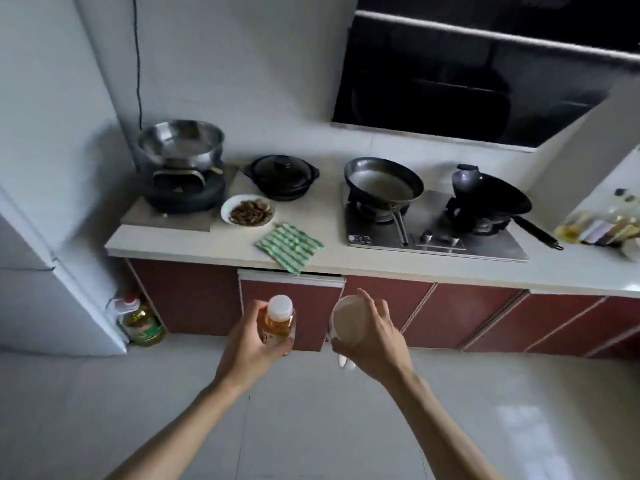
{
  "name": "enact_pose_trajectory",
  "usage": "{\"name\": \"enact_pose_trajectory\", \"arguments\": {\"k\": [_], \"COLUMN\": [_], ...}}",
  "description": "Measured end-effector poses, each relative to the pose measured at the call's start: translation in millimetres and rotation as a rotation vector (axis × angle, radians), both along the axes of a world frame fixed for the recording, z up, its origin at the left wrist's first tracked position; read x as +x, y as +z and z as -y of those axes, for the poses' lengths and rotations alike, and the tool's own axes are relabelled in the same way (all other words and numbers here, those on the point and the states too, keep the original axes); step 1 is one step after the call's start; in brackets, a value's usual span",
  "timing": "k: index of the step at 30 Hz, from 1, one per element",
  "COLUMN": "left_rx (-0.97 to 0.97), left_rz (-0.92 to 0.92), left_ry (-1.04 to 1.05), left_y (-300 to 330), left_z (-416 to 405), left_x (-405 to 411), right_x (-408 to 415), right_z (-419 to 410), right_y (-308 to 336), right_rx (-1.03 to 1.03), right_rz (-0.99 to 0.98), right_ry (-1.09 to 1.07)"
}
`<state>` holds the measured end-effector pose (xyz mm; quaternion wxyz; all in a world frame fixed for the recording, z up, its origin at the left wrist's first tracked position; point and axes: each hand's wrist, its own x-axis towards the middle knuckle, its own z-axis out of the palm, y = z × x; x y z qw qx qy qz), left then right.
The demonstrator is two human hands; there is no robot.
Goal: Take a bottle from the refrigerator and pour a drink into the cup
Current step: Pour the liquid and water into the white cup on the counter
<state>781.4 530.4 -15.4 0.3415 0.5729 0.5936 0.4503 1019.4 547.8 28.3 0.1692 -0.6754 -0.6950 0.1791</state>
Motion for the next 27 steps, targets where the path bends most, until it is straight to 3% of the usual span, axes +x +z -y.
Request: {"name": "enact_pose_trajectory", "arguments": {"k": [10,21,27], "left_rx": [-0.097,-0.18,-0.215], "left_rz": [-0.027,-0.079,-0.093], "left_ry": [0.228,0.469,0.474], "left_y": [-22,-21,-30], "left_z": [-63,-196,-250], "left_x": [-97,-185,-222], "right_x": [-117,-239,-285], "right_z": [-130,-322,-371], "right_y": [-23,-56,-66], "right_rx": [-0.013,-0.05,-0.121], "right_rz": [-0.014,-0.058,-0.013], "right_ry": [0.231,0.506,0.546]}}
